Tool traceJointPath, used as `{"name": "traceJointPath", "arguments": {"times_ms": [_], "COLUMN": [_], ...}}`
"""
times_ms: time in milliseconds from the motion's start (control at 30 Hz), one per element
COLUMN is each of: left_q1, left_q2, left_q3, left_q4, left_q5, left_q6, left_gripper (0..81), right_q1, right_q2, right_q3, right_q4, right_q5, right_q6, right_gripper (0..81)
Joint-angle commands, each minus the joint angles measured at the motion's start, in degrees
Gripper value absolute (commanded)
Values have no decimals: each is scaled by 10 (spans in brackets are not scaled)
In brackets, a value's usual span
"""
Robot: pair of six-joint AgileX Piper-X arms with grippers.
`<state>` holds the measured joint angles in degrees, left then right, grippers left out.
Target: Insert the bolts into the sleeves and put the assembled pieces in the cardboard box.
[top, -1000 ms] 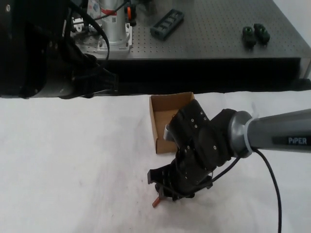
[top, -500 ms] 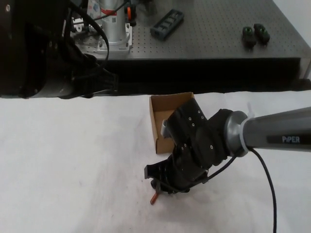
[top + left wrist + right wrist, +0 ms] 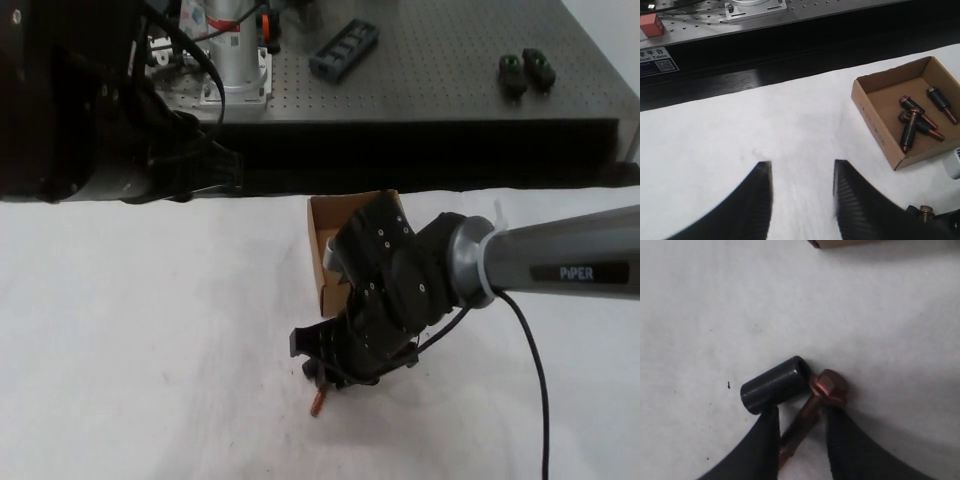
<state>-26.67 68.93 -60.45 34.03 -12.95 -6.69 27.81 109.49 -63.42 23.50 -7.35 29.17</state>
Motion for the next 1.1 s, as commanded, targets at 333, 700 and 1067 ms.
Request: {"name": "traceJointPath", "arguments": {"times_ms": [333, 700, 1067], "left_q1": [2, 2, -27], "left_q2": [-6, 47, 248], "left_q3": [-1, -1, -63], "left_q4": [-4, 23, 44], "left_q5": [22, 240, 300], "left_q6": [13, 81, 192], "left_gripper": [294, 294, 294], "right_q1": [-5, -59, -153], "right_q2": [7, -111, -277], "right_q3": [-6, -1, 109], "right_q4": [159, 304, 302], "right_q5": [22, 155, 148], "right_q6": [-172, -307, -329], "right_gripper": [33, 33, 33]}}
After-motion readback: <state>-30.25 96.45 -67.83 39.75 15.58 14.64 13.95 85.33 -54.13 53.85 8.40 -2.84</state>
